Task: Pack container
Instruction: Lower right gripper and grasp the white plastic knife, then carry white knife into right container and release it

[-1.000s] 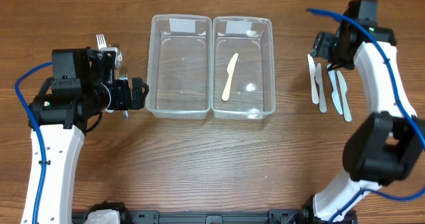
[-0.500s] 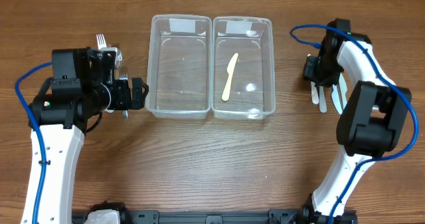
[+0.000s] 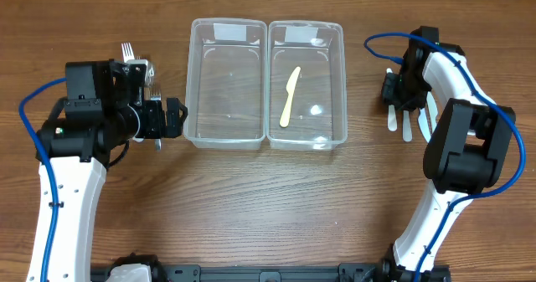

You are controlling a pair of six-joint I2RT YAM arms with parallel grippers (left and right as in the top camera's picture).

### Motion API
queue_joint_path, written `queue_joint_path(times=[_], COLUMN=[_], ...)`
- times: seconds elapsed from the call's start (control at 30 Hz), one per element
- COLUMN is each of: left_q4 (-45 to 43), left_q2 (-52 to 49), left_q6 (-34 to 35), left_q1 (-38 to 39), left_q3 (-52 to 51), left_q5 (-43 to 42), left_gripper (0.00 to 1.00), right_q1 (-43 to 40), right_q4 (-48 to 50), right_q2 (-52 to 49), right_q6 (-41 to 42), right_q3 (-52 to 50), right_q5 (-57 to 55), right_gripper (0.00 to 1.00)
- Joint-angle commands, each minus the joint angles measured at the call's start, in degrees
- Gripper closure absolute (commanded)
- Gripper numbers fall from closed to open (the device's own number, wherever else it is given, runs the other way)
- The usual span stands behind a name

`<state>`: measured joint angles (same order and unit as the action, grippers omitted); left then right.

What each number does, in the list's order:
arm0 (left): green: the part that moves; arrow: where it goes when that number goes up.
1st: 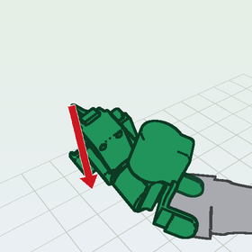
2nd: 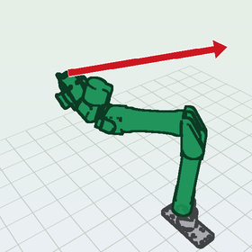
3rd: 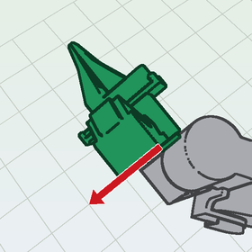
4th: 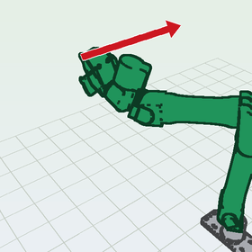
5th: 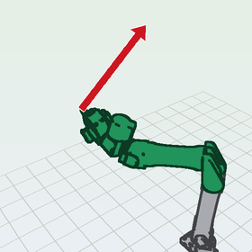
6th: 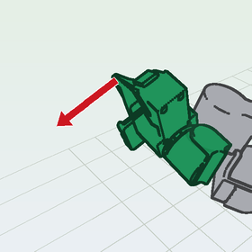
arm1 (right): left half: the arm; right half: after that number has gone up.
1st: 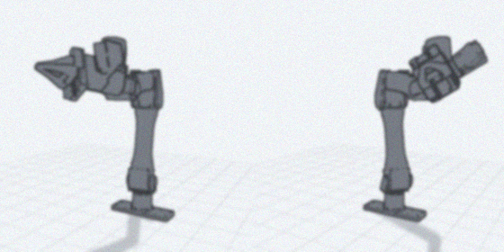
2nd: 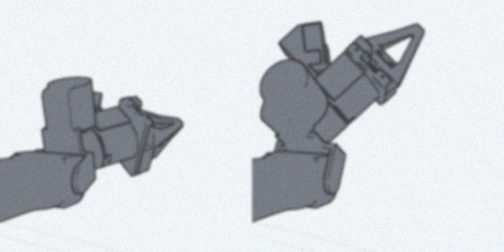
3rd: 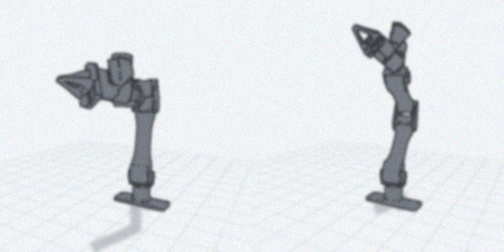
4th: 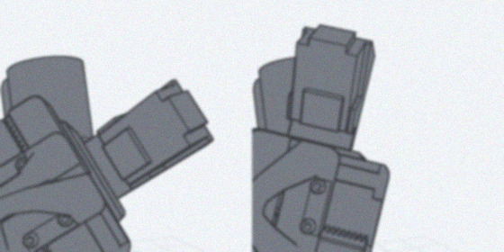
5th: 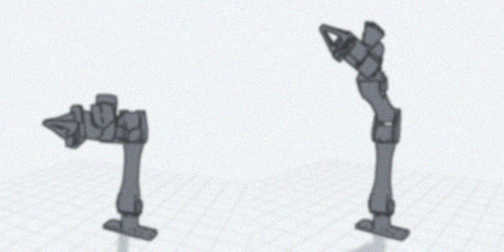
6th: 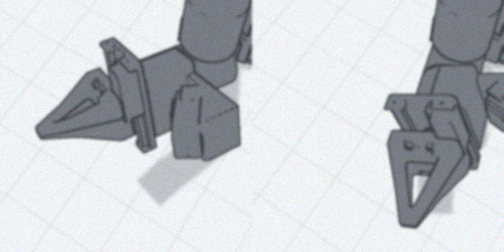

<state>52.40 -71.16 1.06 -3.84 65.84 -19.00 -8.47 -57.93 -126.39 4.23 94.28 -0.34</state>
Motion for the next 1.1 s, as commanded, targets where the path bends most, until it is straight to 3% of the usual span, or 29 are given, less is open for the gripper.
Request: queue_joint_path(times=[0.0,0.27,0.43,0.7,1.07], left_q4=[0.1,0.1,0.1,0.1,0.1], left_q2=[-0.4,-0.4,-0.4,-0.4,-0.4], left_q6=[-1.1,-1.1,-1.1,-1.1,-1.1], left_q1=[0.1,0.1,0.1,0.1,0.1], left_q3=[1.4,1.4,1.4,1.4,1.4], left_q5=[0.0,0.0,0.0,0.0,0.0], left_gripper=[0.0,0.0,0.0,0.0,0.0], right_q1=[0.4,0.4,0.4,0.9,3.6], right_q4=[-0.7,-3.0,-4.2,-6.3,-7.3], right_q2=[-3.2,-3.2,-3.2,-0.6,15.7], right_q6=[0.1,0.1,0.1,0.3,0.5], right_q3=[-0.3,-0.3,-0.3,0.0,3.3], right_q5=[0.4,-0.5,-1.1,-0.8,8.2], right_gripper=[0.73,0.92,0.96,0.96,0.96])
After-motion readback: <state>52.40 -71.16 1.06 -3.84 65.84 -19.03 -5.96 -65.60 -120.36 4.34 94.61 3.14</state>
